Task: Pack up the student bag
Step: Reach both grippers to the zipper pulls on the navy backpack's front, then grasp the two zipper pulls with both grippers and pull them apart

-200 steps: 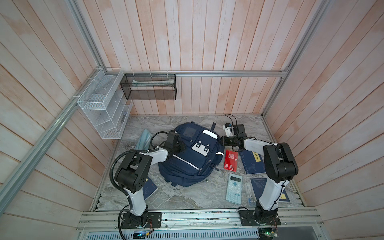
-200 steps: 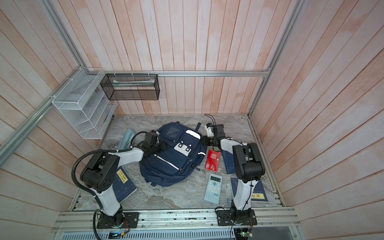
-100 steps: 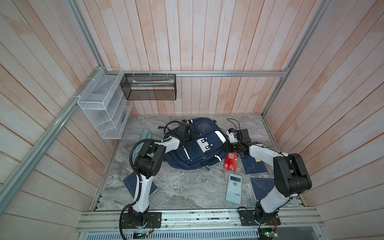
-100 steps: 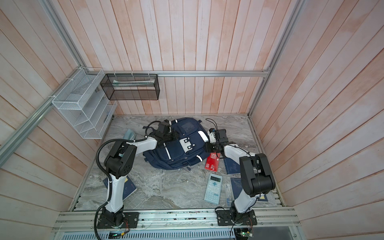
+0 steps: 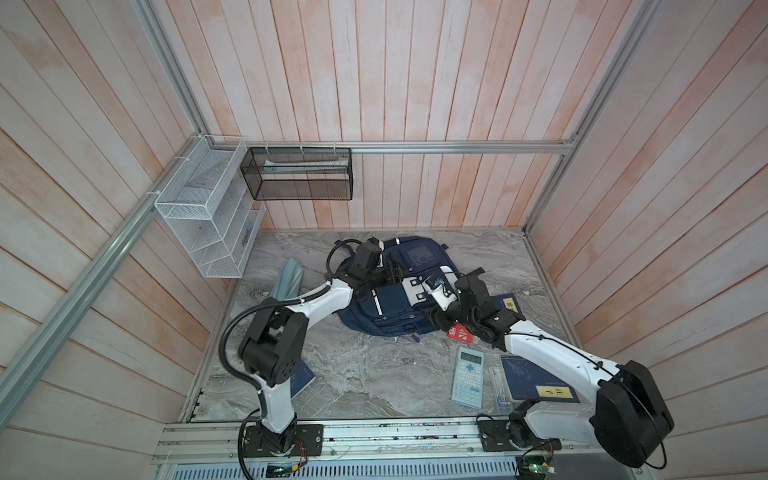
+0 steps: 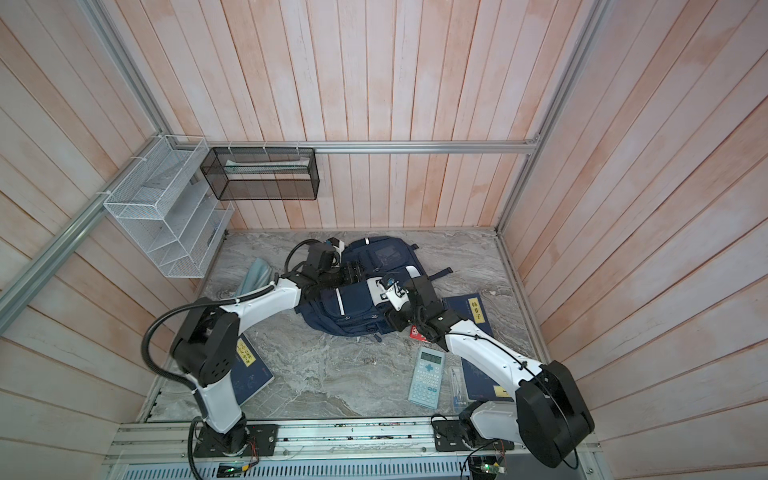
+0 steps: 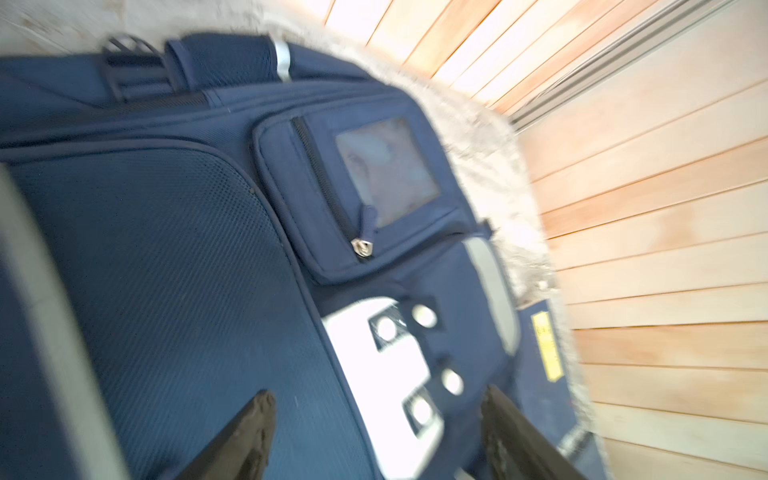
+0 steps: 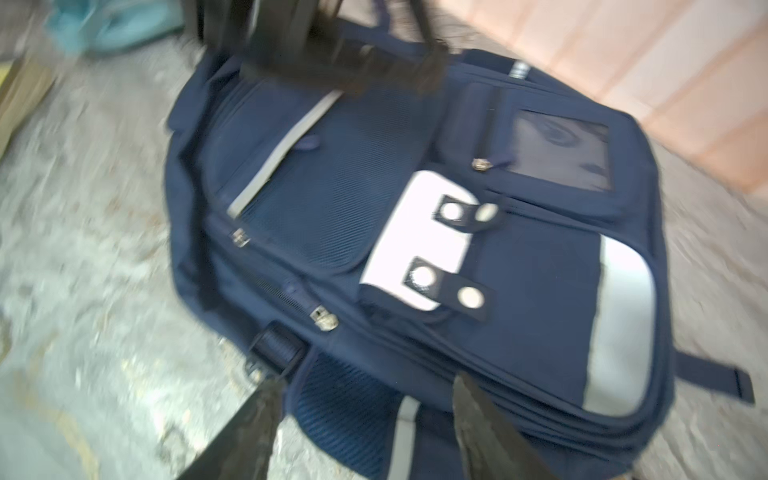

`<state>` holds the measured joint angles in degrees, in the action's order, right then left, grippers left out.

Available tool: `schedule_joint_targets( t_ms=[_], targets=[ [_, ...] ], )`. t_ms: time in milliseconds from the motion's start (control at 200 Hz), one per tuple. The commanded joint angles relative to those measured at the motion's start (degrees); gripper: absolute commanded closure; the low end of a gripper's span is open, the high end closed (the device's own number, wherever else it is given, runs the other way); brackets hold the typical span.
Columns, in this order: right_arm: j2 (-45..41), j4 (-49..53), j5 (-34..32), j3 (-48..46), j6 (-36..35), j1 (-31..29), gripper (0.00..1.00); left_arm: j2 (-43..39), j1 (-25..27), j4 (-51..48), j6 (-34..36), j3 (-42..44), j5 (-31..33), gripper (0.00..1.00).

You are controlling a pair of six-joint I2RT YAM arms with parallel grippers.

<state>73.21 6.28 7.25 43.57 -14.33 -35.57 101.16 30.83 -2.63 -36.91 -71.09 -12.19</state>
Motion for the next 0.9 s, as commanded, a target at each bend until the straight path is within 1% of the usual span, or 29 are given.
schedule_joint_targets(
  t_ms=[0, 60, 195, 285, 405, 470, 555, 585, 615, 630, 680, 700, 720, 755, 800, 890],
  targets=[
    [1.74, 4.91, -2.83, -1.62, -13.88, -3.66, 0.31, -9.62, -0.19, -0.54, 0.25, 6.73, -0.41, 0.13],
    [3.87, 6.17, -4.51, -1.37, -15.11, -4.20, 0.31, -15.00, -0.16, -0.35, -0.79, 12.04, -1.03, 0.13],
    [10.00, 8.53, -7.68, 1.04, -17.42, -4.18, 0.33, -24.98, -0.16, -1.21, -3.04, 21.18, -1.79, 0.13],
    [13.07, 6.06, -9.86, 1.76, -18.83, -4.25, 0.36, -30.27, -0.15, -2.04, -4.61, 26.73, -1.74, 0.14],
    [16.40, 3.25, -10.29, 2.39, -20.98, -4.32, 0.38, -35.49, 0.09, -1.93, -6.97, 33.23, -1.15, 0.17],
    [18.15, 0.40, -10.77, 2.81, -22.19, -4.33, 0.42, -37.65, 0.11, -1.20, -7.92, 36.61, -0.29, 0.20],
    [19.86, -2.45, -9.59, 3.46, -23.52, -4.53, 0.47, -39.08, 0.11, -0.13, -8.74, 40.09, 0.36, 0.25],
    [20.54, -2.51, -8.68, 3.98, -24.01, -4.55, 0.51, -39.21, 0.28, 0.20, -8.86, 41.13, 0.47, 0.26],
    [21.31, -2.19, -8.01, 4.77, -24.24, -4.59, 0.59, -39.20, 0.50, 0.41, -8.89, 41.90, 0.72, 0.28],
    [21.62, -1.94, -7.81, 5.08, -24.30, -4.59, 0.65, -39.20, 0.59, 0.39, -8.89, 42.24, 0.86, 0.29],
    [22.46, -0.15, -7.06, 6.57, -24.34, -4.66, 0.88, -39.19, 2.04, -0.02, -8.79, 42.78, 2.57, 0.32],
    [22.59, 0.30, -6.81, 6.92, -24.34, -4.60, 0.95, -39.27, 2.87, -0.11, -8.67, 42.93, 3.84, 0.33],
    [22.53, 0.68, -6.55, 7.26, -24.27, -4.61, 1.00, -39.22, 4.07, -0.10, -8.54, 42.96, 5.16, 0.35],
    [22.19, 1.64, -5.53, 7.84, -24.27, -4.55, 1.00, -39.00, 5.91, 0.31, -8.38, 42.90, 7.14, 0.36],
    [21.21, 2.33, -3.76, 8.57, -23.53, -4.51, 1.00, -38.32, 8.05, 2.51, -7.74, 43.16, 8.06, 0.36],
    [18.99, 2.01, 0.99, 9.51, -20.84, -4.10, 1.00, -34.95, 12.05, 6.79, -6.05, 42.77, 10.81, 0.36]
  ],
)
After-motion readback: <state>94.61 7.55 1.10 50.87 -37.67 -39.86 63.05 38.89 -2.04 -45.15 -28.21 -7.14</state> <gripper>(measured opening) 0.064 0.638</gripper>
